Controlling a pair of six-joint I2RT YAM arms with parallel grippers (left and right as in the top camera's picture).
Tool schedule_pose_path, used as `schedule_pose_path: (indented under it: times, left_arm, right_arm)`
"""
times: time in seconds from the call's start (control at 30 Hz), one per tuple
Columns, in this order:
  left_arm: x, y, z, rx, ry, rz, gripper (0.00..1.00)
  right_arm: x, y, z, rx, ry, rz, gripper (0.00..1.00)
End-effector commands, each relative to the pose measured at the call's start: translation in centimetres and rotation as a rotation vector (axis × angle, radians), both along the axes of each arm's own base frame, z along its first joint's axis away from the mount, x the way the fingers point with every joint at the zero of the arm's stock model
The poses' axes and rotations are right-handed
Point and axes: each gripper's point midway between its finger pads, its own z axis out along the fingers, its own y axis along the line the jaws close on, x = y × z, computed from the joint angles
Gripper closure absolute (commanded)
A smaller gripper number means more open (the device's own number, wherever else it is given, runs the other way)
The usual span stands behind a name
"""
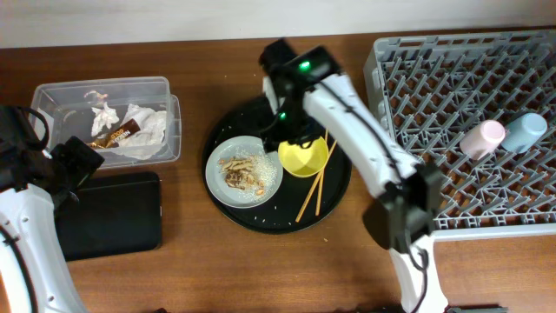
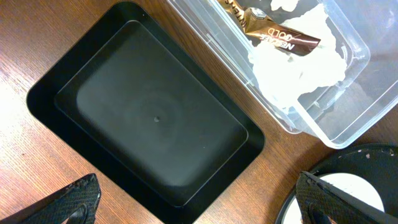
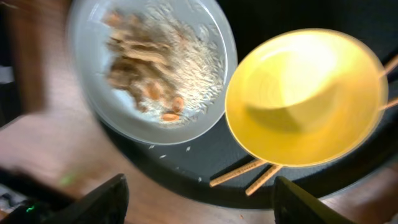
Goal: Sort waste into correct bins and load items into the dishwasher rack
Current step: 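Release the blue cup and reach the right gripper to the yellow bowl, then grasp the yellow bowl rim and lift it with the right gripper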
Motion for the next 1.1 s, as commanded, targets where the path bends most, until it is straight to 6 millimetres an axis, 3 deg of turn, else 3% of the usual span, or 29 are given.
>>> schedule_pose_path:
  times: [0.0, 0.1, 0.17, 0.23, 0.43, 0.67, 0.77, 0.9, 0.93, 0.97, 1.07]
  left_arm:
    - [-0.1, 0.3, 0.7, 0.012, -0.016, 0.015, 0.01]
    - [-0.1, 0.3, 0.7, 0.012, -0.016, 0.015, 0.01]
    - [-0.1, 0.3, 0.7, 0.012, -0.017, 0.016, 0.01]
    - [-0.1, 0.3, 0.7, 0.012, -0.016, 0.015, 0.01]
    - [0.0, 0.3, 0.7, 0.012, -0.017, 0.015, 0.01]
    - [-0.1, 0.3, 0.7, 0.012, -0.016, 0.015, 0.0]
    - [-0.1, 0.3, 0.7, 0.012, -0.016, 0.015, 0.01]
    - [-0.1, 0.3, 0.7, 0.012, -0.016, 0.015, 0.0]
    - [0.0, 0.3, 0.7, 0.012, -0.017, 0.015, 0.01]
    - [-0.1, 0.3, 0.7, 0.012, -0.016, 0.015, 0.01]
    - [0.0, 0.3, 0.7, 0.012, -0.017, 0.015, 0.01]
  right_arm:
    - [1.6, -0.5, -1.8, -0.053, 0.0, -0.191, 0.4]
    - [4.2, -0.6, -2.5, -0.076, -0.073, -0.408, 0.4]
    - [5.3, -1.0, -4.0, -0.105, -0.087, -0.564, 0.4]
    - [6.1, -0.2, -5.2, -0.08, -0.085, -0.603, 0.4]
    - [6.0, -0.3, -8.8, -0.121, -0.033, -0.694, 0.43]
    - [5.8, -0.8, -10.2, -0.163, -0.023, -0.718, 0.51]
    - [5.3, -0.2, -10.2, -0.133, 0.021, -0.714, 0.69]
    - [4.9, 0.1, -10.0, -0.121, 0.042, -0.711, 0.83]
    - [4.9, -0.2, -9.4, -0.124, 0.044, -0.716, 0.85]
    - [5.0, -0.6, -8.6, -0.121, 0.043, -0.723, 0.96]
    - [5.2, -1.5, -5.6, -0.115, 0.043, -0.73, 0.96]
